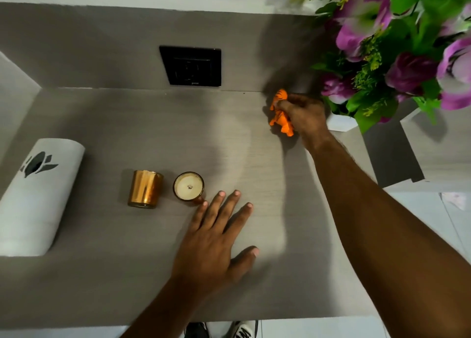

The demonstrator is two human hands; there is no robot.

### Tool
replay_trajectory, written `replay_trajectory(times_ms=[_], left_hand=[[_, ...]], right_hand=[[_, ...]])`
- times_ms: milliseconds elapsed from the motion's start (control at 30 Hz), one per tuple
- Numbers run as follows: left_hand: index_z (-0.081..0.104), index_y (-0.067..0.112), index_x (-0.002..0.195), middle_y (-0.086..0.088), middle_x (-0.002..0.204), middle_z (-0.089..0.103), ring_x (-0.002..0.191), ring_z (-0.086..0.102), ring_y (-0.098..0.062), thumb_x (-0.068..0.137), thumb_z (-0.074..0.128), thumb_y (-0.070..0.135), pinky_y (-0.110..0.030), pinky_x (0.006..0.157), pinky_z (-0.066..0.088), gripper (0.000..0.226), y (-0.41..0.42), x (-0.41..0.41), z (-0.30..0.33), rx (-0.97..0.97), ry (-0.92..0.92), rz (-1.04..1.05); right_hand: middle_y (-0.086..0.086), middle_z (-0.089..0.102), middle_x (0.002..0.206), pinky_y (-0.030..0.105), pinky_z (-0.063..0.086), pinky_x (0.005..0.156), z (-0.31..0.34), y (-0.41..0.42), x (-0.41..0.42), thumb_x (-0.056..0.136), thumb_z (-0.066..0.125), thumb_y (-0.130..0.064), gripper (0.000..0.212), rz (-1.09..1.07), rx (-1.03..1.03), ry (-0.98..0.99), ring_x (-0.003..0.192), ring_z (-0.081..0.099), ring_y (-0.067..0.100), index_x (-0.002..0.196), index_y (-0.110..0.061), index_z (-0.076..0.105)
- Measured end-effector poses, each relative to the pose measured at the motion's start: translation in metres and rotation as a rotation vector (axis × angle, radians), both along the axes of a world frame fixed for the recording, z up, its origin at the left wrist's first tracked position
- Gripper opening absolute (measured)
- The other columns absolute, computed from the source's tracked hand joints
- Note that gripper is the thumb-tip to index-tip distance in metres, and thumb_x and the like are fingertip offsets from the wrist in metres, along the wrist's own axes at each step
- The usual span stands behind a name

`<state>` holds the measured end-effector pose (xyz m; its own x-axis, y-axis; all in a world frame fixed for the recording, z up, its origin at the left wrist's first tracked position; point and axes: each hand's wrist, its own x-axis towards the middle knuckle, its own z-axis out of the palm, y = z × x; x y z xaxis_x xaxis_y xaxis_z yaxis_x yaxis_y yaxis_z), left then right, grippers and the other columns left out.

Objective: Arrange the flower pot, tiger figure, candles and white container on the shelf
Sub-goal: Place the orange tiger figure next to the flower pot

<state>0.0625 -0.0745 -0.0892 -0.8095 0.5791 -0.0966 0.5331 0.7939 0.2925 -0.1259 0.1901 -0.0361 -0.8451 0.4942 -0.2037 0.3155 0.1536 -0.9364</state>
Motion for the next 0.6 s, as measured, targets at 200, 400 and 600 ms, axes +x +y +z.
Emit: replay_trajectory(times_ms=[200,400,600], left_hand=[[0.037,0.030,0.157,0.006,0.172,0.022,0.161,0.011,-0.013,0.095,0.045,0.063,-0.042,0.128,0.012,0.071,-0.005,0.002,0.003,0.160,0.015,0.035],[0.081,0.011,0.098,0.000,0.125,0.076,0.126,0.065,-0.013,0.088,0.070,0.031,-0.042,0.100,0.060,0.024,-0.052,0.022,-0.003,0.522,0.177,0.193],[0.063,0.025,0.121,-0.007,0.111,0.069,0.096,0.068,-0.015,0.081,0.078,0.051,-0.037,0.077,0.064,0.049,-0.103,0.013,0.004,0.764,0.121,0.824]], right_hand=[[0.016,0.074,0.103,0.046,0.056,0.073,0.010,-0.023,0.051,0.091,0.063,-0.053,0.045,0.053,1.062,0.172,0.095,0.068,0.041,0.118,-0.017,0.066],[-0.017,0.067,0.118,0.039,0.055,0.092,-0.016,-0.078,0.112,0.078,0.075,-0.006,0.053,0.768,0.442,0.288,0.102,0.068,0.012,0.129,-0.018,0.068],[-0.043,0.047,0.119,0.019,0.024,0.108,-0.038,-0.129,0.117,0.056,0.076,-0.083,0.097,0.893,0.443,0.125,0.121,0.039,-0.017,0.139,-0.052,0.039]])
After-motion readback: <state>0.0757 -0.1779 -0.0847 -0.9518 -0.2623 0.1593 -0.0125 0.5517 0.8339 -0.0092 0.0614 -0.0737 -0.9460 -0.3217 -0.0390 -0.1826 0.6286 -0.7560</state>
